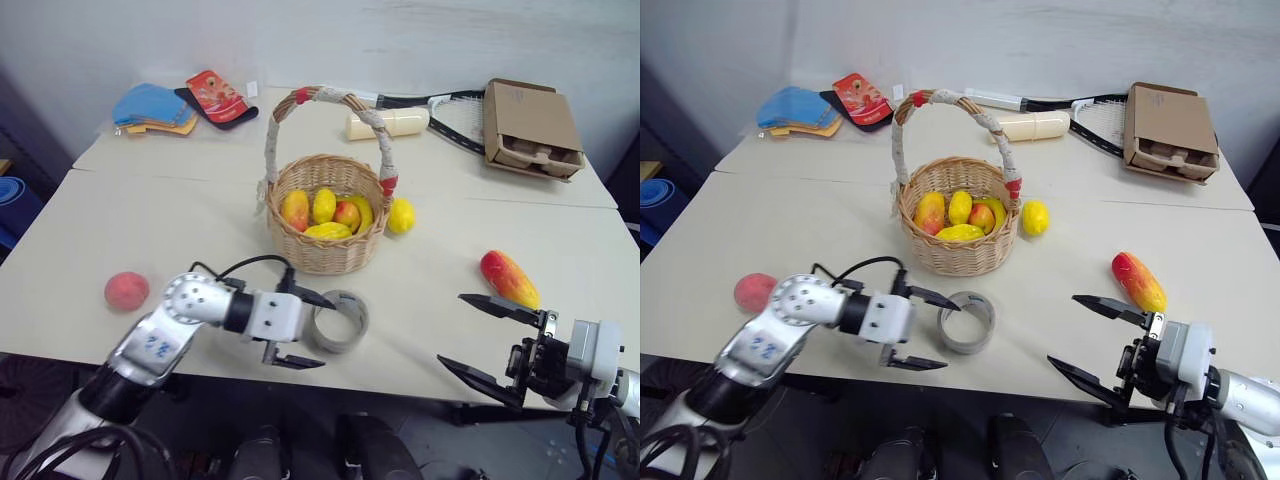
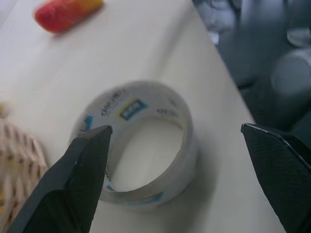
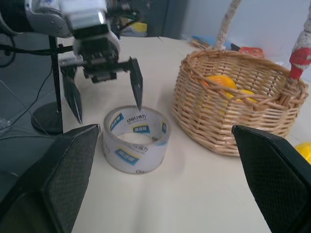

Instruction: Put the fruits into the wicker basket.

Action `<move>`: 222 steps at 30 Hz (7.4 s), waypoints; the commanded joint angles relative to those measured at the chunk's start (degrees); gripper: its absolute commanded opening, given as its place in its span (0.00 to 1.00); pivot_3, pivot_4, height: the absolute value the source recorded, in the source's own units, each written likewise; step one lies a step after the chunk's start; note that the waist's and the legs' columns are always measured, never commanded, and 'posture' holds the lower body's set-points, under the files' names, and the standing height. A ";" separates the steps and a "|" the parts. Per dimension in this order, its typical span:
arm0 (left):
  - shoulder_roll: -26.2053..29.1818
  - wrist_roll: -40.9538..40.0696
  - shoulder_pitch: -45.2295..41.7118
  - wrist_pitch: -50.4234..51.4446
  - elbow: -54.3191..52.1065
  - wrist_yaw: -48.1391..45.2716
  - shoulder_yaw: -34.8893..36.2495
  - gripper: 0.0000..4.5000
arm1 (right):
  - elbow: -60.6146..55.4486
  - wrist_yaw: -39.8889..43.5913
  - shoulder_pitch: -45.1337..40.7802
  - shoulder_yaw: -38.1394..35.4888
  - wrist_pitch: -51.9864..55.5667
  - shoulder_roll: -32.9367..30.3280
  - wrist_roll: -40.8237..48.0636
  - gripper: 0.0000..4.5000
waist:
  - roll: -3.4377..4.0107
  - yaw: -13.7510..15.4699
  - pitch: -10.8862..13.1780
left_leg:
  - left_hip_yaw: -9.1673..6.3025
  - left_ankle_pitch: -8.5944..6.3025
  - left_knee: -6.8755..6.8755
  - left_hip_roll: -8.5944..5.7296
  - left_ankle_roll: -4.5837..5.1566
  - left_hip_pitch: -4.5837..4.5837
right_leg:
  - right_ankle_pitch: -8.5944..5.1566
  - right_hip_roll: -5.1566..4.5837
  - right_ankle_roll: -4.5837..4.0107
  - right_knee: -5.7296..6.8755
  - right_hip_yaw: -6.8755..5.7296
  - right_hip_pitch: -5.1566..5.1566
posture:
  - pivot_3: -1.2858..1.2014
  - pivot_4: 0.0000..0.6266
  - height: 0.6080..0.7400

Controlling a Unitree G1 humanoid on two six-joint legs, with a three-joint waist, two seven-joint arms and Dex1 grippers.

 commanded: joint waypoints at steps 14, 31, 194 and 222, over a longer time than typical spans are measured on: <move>7.06 -10.86 7.66 4.43 -9.44 -3.53 15.72 0.05 | 2.42 1.75 -11.38 8.67 2.59 2.14 -2.03 1.00 | -0.09 -1.18 0.05 | -0.08 0.05 0.02 0.06 -0.15 0.10 | -0.21 -0.01 -0.10 0.54 0.07 -0.15 | 0.52 0.24 1.00; 19.84 -17.73 12.90 16.48 48.04 18.95 63.68 0.01 | 3.74 -4.50 -27.22 22.01 5.42 14.02 -5.87 1.00 | -0.70 -0.23 0.06 | -0.26 -0.19 -0.14 0.01 -0.33 0.52 | -0.81 -0.18 -0.39 1.04 -0.23 -0.09 | 0.52 0.24 1.00; 0.57 -15.93 0.05 16.48 12.71 -4.89 23.34 0.53 | 8.67 -3.48 -15.38 17.30 -0.53 8.98 -9.99 1.00 | -0.38 0.06 0.14 | -0.16 0.35 -0.05 0.09 -0.48 -0.13 | -1.02 -1.57 -0.11 1.13 -2.32 -0.04 | 0.52 0.24 1.00; -9.92 -13.76 -21.34 3.70 23.00 4.45 24.77 0.99 | 11.76 -21.99 -9.04 3.62 -2.39 16.28 -12.31 1.00 | -0.40 0.10 0.25 | -0.13 0.47 -0.04 0.07 -0.69 -0.11 | -1.05 -1.25 0.12 1.16 -1.90 -0.10 | 0.52 0.24 1.00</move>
